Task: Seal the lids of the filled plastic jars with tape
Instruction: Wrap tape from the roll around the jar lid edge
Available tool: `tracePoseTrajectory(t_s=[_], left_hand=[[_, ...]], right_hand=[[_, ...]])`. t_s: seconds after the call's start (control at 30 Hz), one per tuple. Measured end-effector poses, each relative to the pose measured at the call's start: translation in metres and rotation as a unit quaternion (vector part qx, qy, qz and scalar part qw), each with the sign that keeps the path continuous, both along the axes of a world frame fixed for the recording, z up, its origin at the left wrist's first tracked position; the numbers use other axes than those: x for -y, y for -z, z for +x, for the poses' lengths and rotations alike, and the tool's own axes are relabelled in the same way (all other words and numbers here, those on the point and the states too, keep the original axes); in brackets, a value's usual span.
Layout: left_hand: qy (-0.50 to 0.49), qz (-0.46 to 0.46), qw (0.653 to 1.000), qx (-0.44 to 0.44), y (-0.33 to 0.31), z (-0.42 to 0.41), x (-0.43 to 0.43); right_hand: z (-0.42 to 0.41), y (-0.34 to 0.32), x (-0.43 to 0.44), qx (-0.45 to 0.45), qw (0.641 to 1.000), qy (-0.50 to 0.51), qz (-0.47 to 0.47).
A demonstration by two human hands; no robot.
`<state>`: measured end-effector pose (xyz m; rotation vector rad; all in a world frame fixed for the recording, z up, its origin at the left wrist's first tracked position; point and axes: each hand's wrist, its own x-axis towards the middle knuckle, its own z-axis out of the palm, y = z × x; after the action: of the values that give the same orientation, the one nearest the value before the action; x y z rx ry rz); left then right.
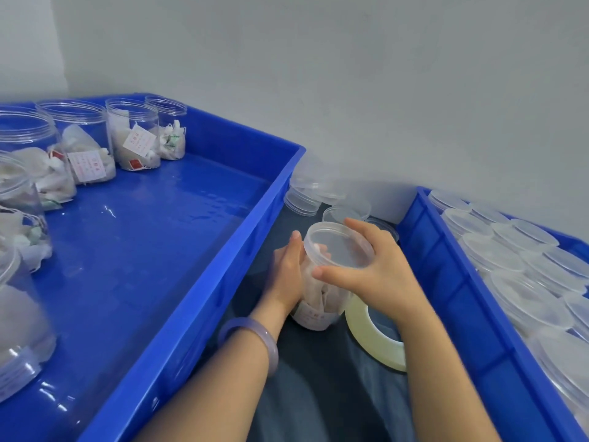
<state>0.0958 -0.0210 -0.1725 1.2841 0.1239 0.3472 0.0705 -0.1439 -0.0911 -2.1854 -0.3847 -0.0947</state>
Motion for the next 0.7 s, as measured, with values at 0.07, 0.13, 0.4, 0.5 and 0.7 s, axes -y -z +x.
tracePoseTrajectory(t_s=[0.07,0.13,0.4,0.5,0.7], left_hand=[[0.003,-0.019,1.0,0.018,0.002,0.002,-0.002],[0.009,-0.053,0.998,0.027,0.004,0.005,-0.004],[-0.027,-0.003,0.998,0.054,0.001,-0.005,0.006],[-0.072,0.029,0.995,0.059,-0.003,-0.009,0.007],[-0.077,0.05,0.996,0.009,0.0,-0.006,0.001]], right_hand=[[0.0,0.015,-0.011,0.033,0.998,0.043,0.041],[0.001,0.021,-0.016,0.033,0.997,0.041,0.058],[0.003,0.028,-0.007,0.005,0.988,0.007,0.154],[0.002,0.035,-0.017,0.025,0.983,0.057,0.171],[0.002,0.038,-0.012,0.001,0.978,0.001,0.209]])
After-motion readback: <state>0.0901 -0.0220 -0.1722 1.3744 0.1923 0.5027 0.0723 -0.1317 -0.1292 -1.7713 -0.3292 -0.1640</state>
